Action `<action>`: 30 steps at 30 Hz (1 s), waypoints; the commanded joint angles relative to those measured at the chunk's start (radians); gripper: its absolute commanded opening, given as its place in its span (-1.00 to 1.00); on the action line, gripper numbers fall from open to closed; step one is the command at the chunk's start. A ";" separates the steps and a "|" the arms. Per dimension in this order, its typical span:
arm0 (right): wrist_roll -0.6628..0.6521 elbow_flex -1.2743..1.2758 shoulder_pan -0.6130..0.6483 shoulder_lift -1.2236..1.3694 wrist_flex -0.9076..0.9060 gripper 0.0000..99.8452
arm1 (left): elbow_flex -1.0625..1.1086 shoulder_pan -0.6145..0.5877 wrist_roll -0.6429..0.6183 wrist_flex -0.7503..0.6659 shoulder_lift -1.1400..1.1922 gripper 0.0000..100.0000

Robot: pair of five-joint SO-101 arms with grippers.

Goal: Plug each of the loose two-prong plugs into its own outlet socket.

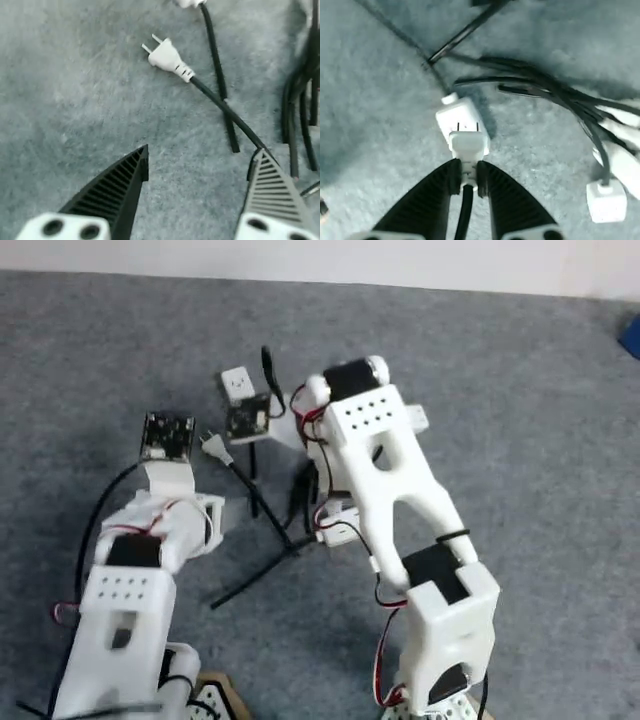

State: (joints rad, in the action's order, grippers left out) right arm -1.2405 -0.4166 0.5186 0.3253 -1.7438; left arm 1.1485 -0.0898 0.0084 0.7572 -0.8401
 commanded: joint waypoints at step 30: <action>-0.138 0.196 -0.019 -0.053 0.140 -0.98 | -0.099 -0.018 -0.020 -0.023 0.111 -0.35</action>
State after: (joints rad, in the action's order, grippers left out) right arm -1.3663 -0.2156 0.5155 0.2670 -1.6349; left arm 1.0902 -0.1005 -0.0038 0.7572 -0.7311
